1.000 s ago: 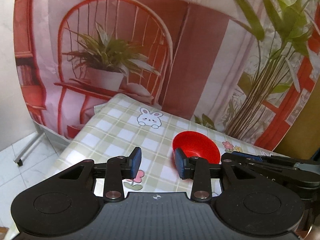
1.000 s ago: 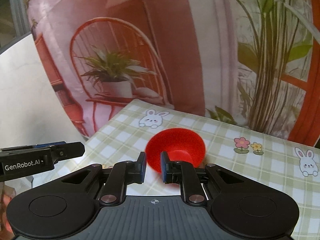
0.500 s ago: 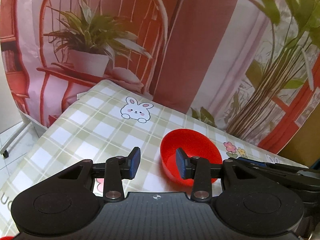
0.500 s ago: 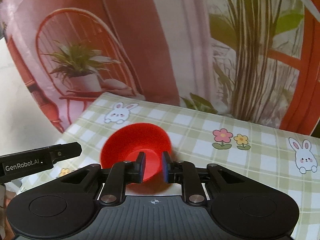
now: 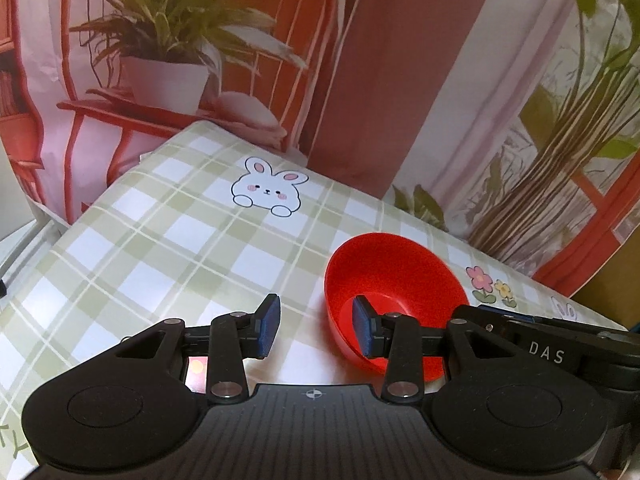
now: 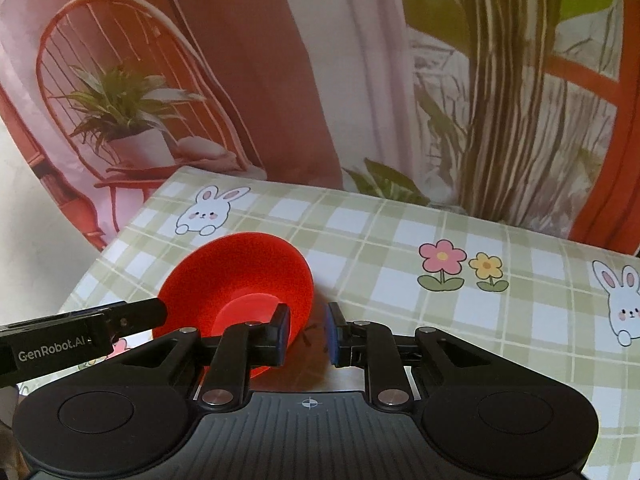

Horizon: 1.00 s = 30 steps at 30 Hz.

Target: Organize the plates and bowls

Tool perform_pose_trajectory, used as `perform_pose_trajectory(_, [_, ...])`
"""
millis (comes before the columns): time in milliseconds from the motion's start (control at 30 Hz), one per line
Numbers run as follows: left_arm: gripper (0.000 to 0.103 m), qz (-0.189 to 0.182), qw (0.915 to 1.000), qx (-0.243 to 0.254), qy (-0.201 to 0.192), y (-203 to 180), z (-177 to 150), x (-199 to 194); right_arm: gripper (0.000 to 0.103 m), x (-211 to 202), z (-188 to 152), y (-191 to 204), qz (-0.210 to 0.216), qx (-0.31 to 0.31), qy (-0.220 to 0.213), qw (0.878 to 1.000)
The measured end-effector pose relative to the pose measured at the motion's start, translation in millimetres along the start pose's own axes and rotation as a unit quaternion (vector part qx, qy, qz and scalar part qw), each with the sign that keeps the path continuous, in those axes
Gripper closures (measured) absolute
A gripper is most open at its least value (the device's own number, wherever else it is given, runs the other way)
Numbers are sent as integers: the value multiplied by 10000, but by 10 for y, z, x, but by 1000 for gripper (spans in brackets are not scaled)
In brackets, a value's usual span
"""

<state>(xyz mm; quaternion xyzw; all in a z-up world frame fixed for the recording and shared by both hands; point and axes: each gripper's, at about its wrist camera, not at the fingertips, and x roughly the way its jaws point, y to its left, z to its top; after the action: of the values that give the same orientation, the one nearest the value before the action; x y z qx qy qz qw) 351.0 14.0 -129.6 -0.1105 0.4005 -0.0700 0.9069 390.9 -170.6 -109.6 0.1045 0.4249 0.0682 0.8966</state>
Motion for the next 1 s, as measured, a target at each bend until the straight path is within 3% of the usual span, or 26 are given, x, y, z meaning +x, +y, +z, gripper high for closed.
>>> perform_pose_trajectory(400, [65, -180, 9998, -3, 85, -39, -23, 152, 85, 76, 10, -21, 95, 29, 63, 9999])
perform_pose_trajectory(467, [86, -198, 9998, 39, 87, -53, -30, 148, 89, 77, 4, -33, 117, 58, 67, 9999])
perform_pose_trajectory(567, [91, -228, 9996, 73, 136, -63, -37, 149, 94, 65, 6, -17, 161, 23, 68, 9998])
perform_pose_trajectory(1000, [91, -207, 9995, 203, -92, -157, -31, -287, 94, -345, 5, 132, 230, -28, -190, 9996])
